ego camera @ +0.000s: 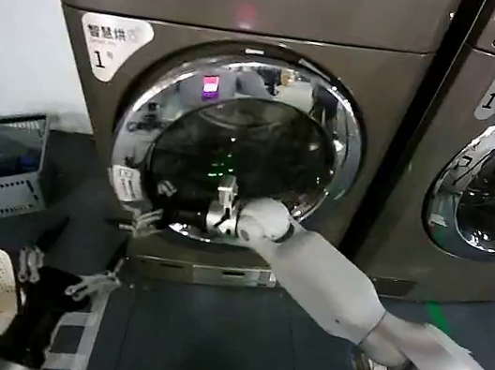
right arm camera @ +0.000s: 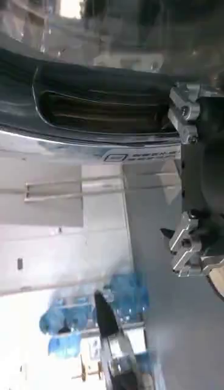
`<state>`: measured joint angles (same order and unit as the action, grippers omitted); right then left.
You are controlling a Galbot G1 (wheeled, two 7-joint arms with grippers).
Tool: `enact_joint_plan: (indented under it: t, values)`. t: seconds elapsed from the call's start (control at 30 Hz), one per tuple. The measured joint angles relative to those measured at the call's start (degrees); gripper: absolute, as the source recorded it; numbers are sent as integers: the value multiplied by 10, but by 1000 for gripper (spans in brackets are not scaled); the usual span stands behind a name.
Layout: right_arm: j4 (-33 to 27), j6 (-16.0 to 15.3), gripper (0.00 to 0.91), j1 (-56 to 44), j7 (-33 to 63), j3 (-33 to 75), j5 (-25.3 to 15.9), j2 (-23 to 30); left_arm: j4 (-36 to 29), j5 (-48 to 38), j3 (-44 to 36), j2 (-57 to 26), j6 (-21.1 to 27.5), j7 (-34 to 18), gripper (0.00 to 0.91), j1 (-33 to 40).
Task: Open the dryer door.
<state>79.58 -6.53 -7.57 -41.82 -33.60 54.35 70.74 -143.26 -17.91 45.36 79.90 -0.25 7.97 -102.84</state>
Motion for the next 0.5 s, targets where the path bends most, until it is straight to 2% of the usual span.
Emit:
enact_joint_plan:
  t: [0.2,0.5]
  values:
    - [39,10,907,-1,-26,-15,5,-32,14,-66,61,-19,21,-6,907,36]
    - [104,17,907,-9,-36,-23,17,-81,74,-90,124,-66,15,1,907,79]
